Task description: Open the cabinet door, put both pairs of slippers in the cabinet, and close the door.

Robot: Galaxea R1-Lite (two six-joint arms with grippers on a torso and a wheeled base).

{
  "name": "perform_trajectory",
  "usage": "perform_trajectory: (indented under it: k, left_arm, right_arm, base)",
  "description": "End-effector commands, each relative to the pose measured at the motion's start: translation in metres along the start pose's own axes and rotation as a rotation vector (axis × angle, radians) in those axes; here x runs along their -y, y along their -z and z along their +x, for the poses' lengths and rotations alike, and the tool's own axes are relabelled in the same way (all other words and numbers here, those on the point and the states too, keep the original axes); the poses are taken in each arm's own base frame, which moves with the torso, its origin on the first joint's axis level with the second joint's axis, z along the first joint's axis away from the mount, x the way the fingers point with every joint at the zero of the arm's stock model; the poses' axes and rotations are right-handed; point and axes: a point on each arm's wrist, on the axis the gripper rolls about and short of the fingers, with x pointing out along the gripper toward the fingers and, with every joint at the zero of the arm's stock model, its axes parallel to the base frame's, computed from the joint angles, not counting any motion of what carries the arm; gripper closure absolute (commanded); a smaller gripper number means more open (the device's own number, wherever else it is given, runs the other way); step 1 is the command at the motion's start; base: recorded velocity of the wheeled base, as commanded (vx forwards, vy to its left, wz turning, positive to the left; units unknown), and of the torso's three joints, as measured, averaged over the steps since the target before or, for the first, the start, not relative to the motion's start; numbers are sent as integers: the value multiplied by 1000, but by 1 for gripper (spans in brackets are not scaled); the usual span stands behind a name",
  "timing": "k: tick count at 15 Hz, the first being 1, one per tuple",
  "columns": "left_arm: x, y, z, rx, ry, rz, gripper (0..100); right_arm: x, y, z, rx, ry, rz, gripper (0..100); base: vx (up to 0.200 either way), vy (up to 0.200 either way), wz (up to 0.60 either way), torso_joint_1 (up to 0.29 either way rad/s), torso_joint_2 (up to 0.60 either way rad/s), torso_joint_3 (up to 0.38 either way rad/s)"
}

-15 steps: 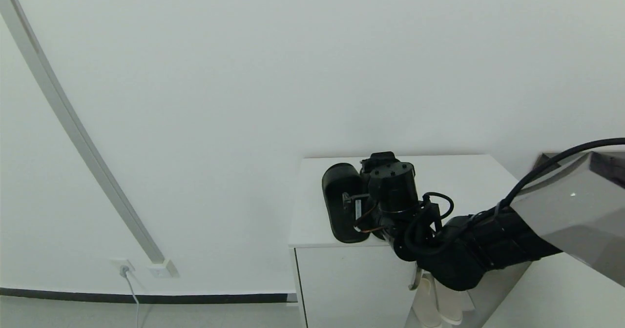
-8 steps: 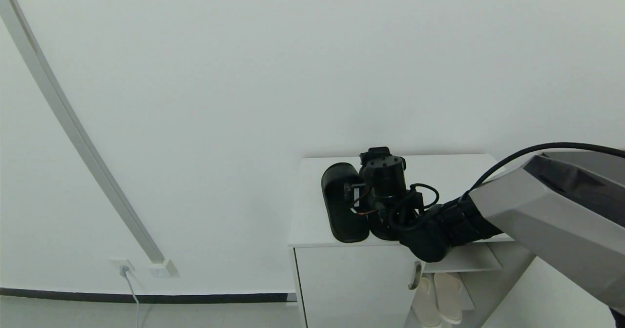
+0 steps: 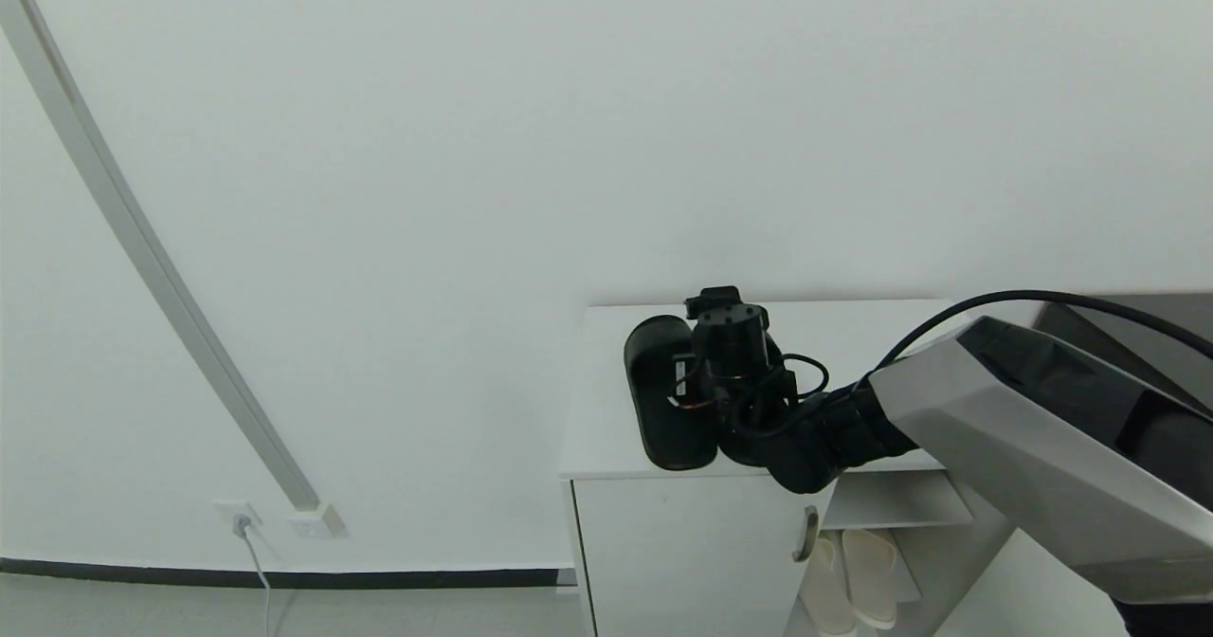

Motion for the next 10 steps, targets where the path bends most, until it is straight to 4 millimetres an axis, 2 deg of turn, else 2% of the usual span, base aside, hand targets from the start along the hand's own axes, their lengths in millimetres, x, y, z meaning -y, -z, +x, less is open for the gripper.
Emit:
perform_trajectory:
  k: [1,3,5,7,10]
  left_arm:
    - [0,0,0,0,0,-1,100]
    - [0,0,0,0,0,0,100]
    - [0,0,0,0,0,-1,100]
    - [0,0,0,0,0,0,100]
    - [0,0,0,0,0,0,100]
  right_arm:
    - [0,2,1,-4,2,-4,100]
    - [0,3,1,-5,3,-14,100]
    - [1,-7,-5,12,-1,-6,100]
    - [5,-19,-20,19,-8,-5,100]
    - [21,-24,-51,5,-29,-8,100]
  base:
    - [0,0,0,0,0,0]
    - [0,0,0,0,0,0]
    - [0,0,0,0,0,0]
    - [0,0,0,0,0,0]
    - [0,0,0,0,0,0]
